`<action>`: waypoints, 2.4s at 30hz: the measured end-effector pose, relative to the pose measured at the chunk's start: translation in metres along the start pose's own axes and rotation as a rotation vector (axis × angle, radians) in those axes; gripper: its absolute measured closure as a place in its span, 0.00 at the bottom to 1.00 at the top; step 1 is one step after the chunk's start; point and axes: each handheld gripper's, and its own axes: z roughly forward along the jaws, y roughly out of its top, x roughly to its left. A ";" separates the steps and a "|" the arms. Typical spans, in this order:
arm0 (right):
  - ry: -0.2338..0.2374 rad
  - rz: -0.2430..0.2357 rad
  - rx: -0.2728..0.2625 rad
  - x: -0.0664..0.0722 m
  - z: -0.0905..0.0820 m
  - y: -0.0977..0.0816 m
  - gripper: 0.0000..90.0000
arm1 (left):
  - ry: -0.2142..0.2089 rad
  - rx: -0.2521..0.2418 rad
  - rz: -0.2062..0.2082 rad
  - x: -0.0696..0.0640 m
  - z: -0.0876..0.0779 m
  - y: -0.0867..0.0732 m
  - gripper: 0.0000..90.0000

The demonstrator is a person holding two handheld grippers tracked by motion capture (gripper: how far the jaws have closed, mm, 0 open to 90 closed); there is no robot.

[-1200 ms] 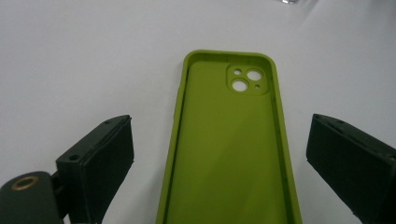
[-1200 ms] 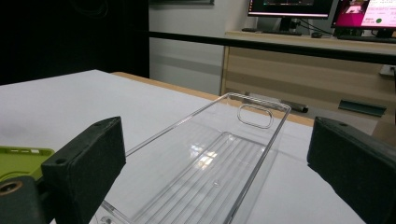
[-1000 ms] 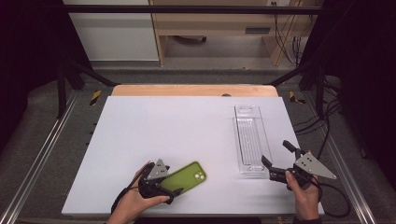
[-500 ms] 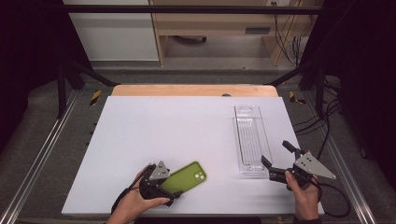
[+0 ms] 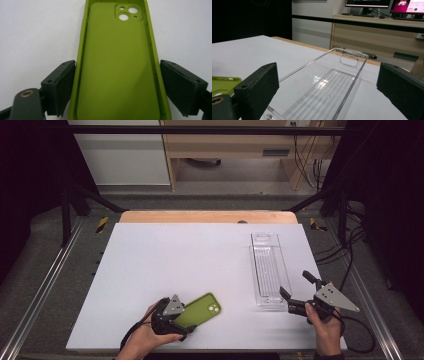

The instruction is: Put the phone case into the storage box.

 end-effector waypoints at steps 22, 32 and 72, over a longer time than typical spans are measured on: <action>-0.062 0.024 0.016 0.012 0.005 0.026 0.04 | 0.280 -0.303 -0.008 0.015 -0.027 0.012 0.18; -0.031 -0.050 0.065 0.069 0.041 0.093 0.06 | 0.357 -0.424 0.000 0.019 -0.043 0.014 0.18; 0.266 0.133 0.201 0.156 0.132 0.084 0.15 | 0.424 -0.508 0.107 -0.003 -0.052 0.024 0.18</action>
